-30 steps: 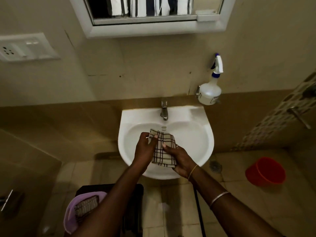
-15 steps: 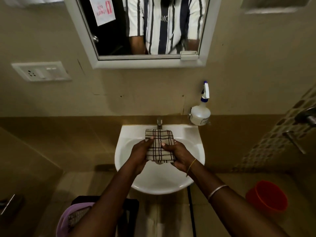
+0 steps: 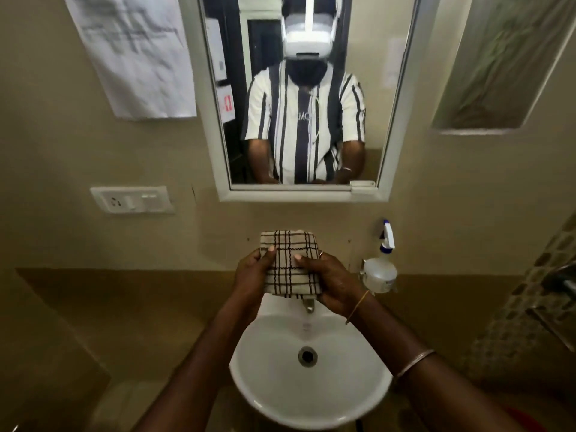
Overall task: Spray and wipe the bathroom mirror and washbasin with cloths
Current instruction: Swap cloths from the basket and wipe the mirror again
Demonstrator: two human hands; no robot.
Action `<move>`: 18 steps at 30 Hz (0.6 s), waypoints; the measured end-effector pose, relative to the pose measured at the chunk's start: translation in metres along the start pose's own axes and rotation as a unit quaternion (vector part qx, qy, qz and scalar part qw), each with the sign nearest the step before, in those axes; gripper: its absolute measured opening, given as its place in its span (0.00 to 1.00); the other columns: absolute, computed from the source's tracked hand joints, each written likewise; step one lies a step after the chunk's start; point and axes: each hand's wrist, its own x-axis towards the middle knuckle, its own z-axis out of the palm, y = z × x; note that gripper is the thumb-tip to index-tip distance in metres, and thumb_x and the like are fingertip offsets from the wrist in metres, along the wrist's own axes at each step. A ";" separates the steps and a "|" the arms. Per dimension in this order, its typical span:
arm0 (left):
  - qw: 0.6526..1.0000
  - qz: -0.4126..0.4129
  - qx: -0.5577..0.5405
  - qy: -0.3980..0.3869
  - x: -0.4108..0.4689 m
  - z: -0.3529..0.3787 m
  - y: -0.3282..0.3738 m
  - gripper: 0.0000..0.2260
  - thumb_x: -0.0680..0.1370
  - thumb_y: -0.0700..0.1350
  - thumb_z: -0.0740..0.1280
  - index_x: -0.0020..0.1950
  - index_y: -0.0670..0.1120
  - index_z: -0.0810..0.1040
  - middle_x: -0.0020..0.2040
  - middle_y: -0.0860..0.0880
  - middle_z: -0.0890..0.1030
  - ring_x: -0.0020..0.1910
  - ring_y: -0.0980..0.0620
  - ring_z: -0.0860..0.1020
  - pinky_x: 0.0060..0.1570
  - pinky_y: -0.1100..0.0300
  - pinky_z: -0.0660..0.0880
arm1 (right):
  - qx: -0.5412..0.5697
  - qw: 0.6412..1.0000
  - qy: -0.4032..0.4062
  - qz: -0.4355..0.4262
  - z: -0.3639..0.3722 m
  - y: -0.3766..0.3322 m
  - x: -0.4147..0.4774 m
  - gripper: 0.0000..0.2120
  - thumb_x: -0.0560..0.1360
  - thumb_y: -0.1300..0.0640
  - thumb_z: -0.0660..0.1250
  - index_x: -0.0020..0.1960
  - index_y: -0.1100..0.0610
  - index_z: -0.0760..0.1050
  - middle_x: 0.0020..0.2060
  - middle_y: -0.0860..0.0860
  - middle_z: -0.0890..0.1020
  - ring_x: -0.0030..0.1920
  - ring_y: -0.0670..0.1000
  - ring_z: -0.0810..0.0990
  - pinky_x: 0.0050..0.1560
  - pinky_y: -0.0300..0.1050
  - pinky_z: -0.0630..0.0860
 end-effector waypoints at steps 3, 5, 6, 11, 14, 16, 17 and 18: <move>0.999 0.051 0.011 0.013 0.004 -0.007 0.042 0.14 0.86 0.51 0.61 0.62 0.46 0.81 0.52 0.46 0.88 0.52 0.45 0.87 0.47 0.49 0.85 | -0.029 0.999 -0.005 -0.035 0.032 -0.026 0.015 0.23 0.78 0.58 0.71 0.71 0.62 0.74 0.64 0.64 0.81 0.65 0.66 0.80 0.66 0.68 0.75; 0.996 0.082 0.013 0.010 0.009 -0.011 0.067 0.14 0.86 0.51 0.60 0.63 0.46 0.80 0.53 0.47 0.88 0.52 0.46 0.87 0.46 0.51 0.84 | -0.038 0.998 -0.011 -0.059 0.050 -0.042 0.023 0.23 0.79 0.56 0.72 0.72 0.61 0.73 0.65 0.64 0.80 0.66 0.66 0.79 0.64 0.67 0.77; 0.995 0.099 0.013 0.007 0.011 -0.014 0.080 0.14 0.86 0.51 0.60 0.63 0.46 0.80 0.53 0.46 0.88 0.53 0.46 0.86 0.47 0.50 0.84 | -0.038 0.997 -0.015 -0.071 0.060 -0.050 0.027 0.23 0.79 0.57 0.71 0.72 0.61 0.73 0.65 0.63 0.80 0.65 0.66 0.80 0.62 0.64 0.79; 0.988 0.153 0.018 -0.029 0.032 -0.023 0.138 0.14 0.85 0.51 0.61 0.62 0.45 0.80 0.54 0.44 0.87 0.53 0.45 0.86 0.50 0.49 0.83 | -0.028 0.989 -0.038 -0.139 0.096 -0.089 0.044 0.19 0.81 0.62 0.66 0.72 0.62 0.73 0.65 0.64 0.80 0.66 0.65 0.79 0.59 0.62 0.81; 0.981 0.190 0.023 -0.038 0.046 -0.023 0.166 0.15 0.85 0.51 0.62 0.62 0.42 0.80 0.53 0.43 0.87 0.52 0.44 0.86 0.46 0.52 0.83 | -0.040 0.982 -0.026 -0.183 0.110 -0.114 0.053 0.17 0.81 0.64 0.65 0.70 0.61 0.74 0.65 0.63 0.81 0.66 0.64 0.79 0.68 0.70 0.73; 0.977 0.212 0.018 -0.035 0.053 -0.021 0.182 0.15 0.85 0.50 0.63 0.63 0.41 0.80 0.53 0.43 0.87 0.52 0.44 0.86 0.45 0.54 0.83 | -0.045 0.978 -0.019 -0.203 0.117 -0.129 0.059 0.16 0.81 0.65 0.65 0.68 0.59 0.75 0.64 0.62 0.81 0.66 0.65 0.79 0.67 0.72 0.72; 0.975 0.220 0.014 -0.032 0.055 -0.019 0.190 0.14 0.85 0.50 0.63 0.63 0.41 0.80 0.53 0.43 0.87 0.52 0.43 0.86 0.44 0.54 0.83 | -0.048 0.977 -0.021 -0.209 0.120 -0.136 0.061 0.16 0.81 0.65 0.65 0.69 0.59 0.75 0.65 0.62 0.81 0.66 0.65 0.79 0.67 0.73 0.72; 0.973 0.231 0.011 -0.029 0.057 -0.017 0.198 0.14 0.85 0.50 0.63 0.62 0.42 0.80 0.52 0.43 0.87 0.52 0.44 0.86 0.44 0.54 0.84 | -0.053 0.976 -0.024 -0.211 0.123 -0.143 0.063 0.17 0.82 0.64 0.65 0.70 0.60 0.74 0.65 0.62 0.81 0.66 0.65 0.79 0.66 0.74 0.72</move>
